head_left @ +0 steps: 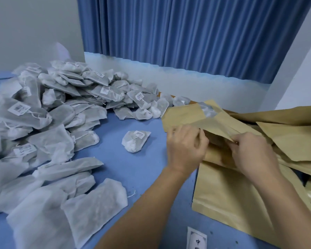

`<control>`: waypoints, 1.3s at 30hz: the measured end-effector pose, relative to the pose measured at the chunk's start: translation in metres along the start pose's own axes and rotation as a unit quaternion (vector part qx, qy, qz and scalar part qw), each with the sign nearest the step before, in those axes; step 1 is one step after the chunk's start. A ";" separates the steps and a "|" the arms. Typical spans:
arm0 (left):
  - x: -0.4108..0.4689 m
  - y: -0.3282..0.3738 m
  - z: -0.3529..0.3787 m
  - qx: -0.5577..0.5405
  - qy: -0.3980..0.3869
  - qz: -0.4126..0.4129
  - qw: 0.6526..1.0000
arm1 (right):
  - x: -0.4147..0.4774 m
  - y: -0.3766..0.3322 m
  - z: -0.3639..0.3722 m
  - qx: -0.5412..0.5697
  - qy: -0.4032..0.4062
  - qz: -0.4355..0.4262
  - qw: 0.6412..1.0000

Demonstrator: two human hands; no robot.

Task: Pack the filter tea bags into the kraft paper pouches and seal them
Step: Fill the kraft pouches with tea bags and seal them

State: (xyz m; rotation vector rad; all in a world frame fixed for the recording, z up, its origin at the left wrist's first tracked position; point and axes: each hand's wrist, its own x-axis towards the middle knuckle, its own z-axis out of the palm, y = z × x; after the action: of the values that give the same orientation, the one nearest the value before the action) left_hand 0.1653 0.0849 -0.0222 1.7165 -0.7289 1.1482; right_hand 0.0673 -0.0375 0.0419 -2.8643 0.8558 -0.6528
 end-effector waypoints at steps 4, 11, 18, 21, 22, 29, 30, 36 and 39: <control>-0.002 -0.051 -0.030 0.282 -0.185 -0.278 0.900 | -0.003 -0.004 -0.002 0.013 -0.003 0.000 1.000; -0.017 -0.048 -0.035 0.151 -0.223 -0.330 0.905 | -0.006 0.000 0.000 0.012 0.002 0.003 1.000; -0.035 0.034 -0.037 -0.129 -0.054 -0.034 0.990 | -0.002 0.005 -0.003 0.039 -0.010 0.022 0.999; -0.046 0.051 -0.017 -0.044 -0.242 0.010 0.969 | -0.001 0.005 -0.008 0.060 -0.042 0.030 0.997; -0.044 0.052 -0.006 0.011 -0.315 -0.007 0.949 | -0.002 0.004 -0.009 0.054 -0.050 0.030 0.997; 0.000 0.039 0.036 -0.141 -0.325 -0.213 0.911 | -0.004 -0.008 -0.011 0.055 -0.049 -0.023 0.997; -0.004 0.038 0.032 -0.087 -0.365 -0.175 0.910 | -0.006 -0.011 -0.009 0.045 -0.056 -0.029 0.997; -0.035 0.038 -0.034 0.011 -0.375 -0.142 0.916 | -0.036 -0.047 0.004 -0.034 -0.024 -0.092 0.995; -0.015 0.034 -0.076 0.103 -0.266 -0.110 0.952 | -0.043 -0.061 0.007 -0.033 0.005 -0.113 0.993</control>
State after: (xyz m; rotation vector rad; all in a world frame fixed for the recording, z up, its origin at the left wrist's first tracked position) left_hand 0.1018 0.1404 -0.0127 2.2605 -0.7258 0.6212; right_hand 0.0685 0.0365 0.0315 -3.0485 0.5694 -0.6710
